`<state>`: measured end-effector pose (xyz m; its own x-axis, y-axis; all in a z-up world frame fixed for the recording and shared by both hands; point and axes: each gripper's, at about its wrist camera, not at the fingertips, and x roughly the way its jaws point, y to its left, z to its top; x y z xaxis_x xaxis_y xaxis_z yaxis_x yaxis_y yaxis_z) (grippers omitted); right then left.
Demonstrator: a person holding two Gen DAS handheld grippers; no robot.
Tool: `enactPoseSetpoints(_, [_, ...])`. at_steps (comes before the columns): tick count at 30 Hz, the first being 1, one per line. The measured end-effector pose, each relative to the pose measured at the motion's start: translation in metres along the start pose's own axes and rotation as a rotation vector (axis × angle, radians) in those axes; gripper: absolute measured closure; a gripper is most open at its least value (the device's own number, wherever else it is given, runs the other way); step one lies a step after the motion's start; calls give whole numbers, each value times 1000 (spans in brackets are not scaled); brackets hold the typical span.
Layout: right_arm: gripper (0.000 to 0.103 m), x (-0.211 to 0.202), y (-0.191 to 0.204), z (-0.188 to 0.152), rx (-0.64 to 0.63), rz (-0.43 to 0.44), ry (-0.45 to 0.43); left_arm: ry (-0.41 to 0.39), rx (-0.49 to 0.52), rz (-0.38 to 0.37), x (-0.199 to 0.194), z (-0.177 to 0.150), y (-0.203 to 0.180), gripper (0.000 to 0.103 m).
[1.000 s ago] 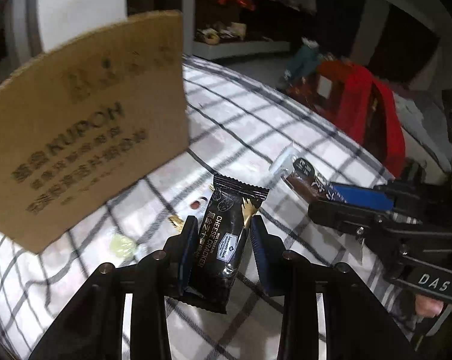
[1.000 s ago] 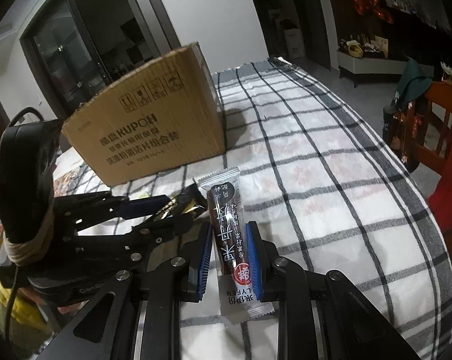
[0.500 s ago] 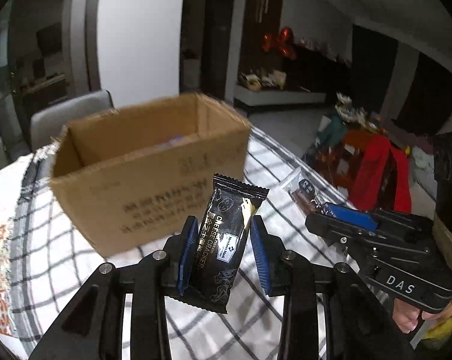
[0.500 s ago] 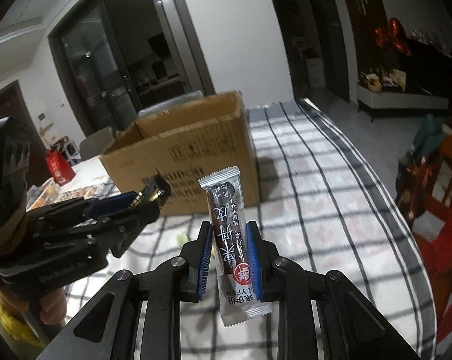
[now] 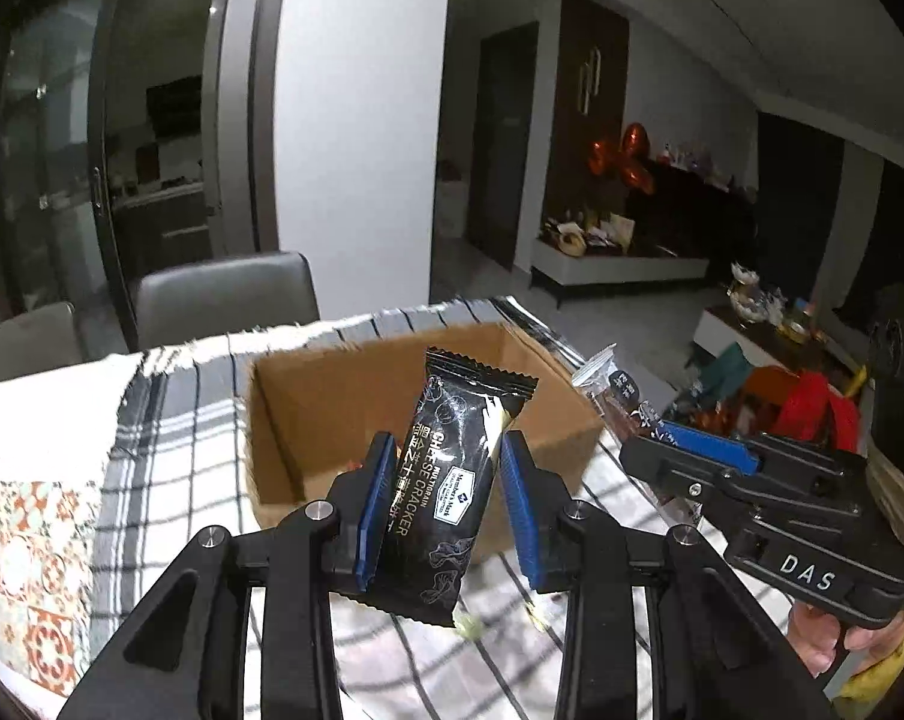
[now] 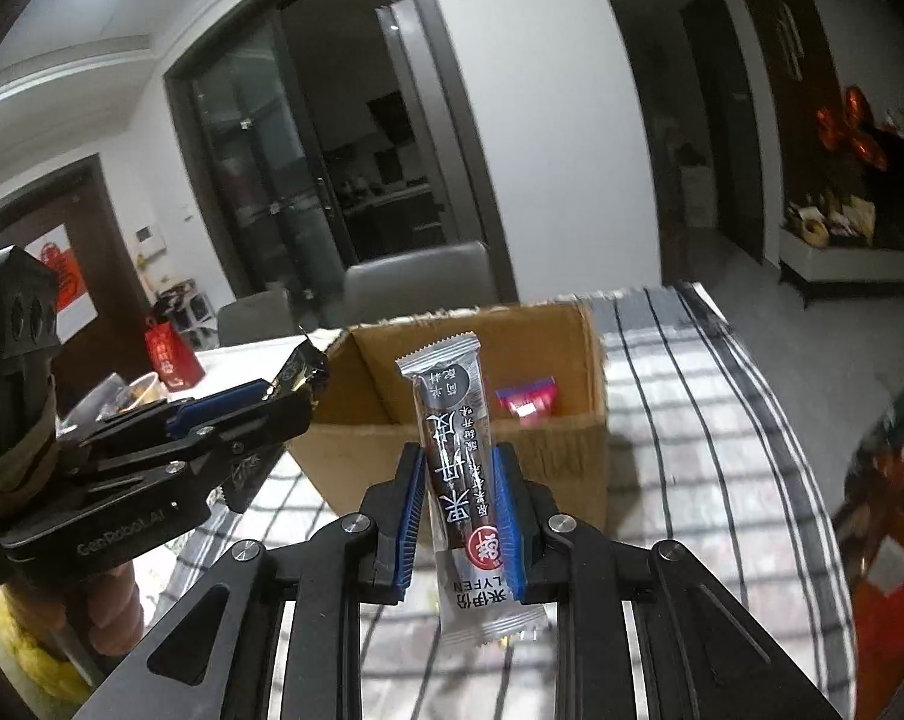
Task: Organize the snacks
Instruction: 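Carry both snacks over the box and open both tools to drop them, then grasp the pale green candy with the left tool while the right grasps the white-gold candy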
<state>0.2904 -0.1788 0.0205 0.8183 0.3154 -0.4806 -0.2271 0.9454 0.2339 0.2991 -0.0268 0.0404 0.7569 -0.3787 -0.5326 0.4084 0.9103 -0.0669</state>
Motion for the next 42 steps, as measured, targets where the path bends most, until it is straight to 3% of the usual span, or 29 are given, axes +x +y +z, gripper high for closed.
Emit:
enactPoseSetpoints(9, [79, 38, 4, 39, -83, 21, 5, -7, -28, 33, 26, 29, 25, 68])
enactPoseSetpoints(16, [79, 69, -2, 46, -96, 12, 35, 2, -9, 54, 56, 37, 38, 67])
enactPoseSetpoints(17, [78, 71, -4, 46, -94, 5, 36, -4, -1, 70, 59, 37, 38, 64])
enactPoseSetpoints(18, [77, 74, -5, 46, -98, -2, 34, -6, 10, 89, 61, 37, 38, 53])
enactPoseSetpoints(19, [66, 75, -5, 45, -101, -14, 34, -10, 15, 99, 61, 36, 38, 49])
enactPoseSetpoints(20, [57, 75, -6, 45, -99, -23, 31, -17, 11, 103, 61, 34, 39, 46])
enactPoseSetpoints(27, [56, 56, -5, 35, -109, -47, -2, -23, 9, 85, 42, 17, 28, 45])
enactPoseSetpoints(31, [48, 36, -1, 23, -108, -48, -27, -41, 7, 100, 24, 6, 19, 45])
enactPoseSetpoints(42, [48, 5, -3, -17, -117, -14, 10, 7, -11, 114, 5, -35, -9, 46])
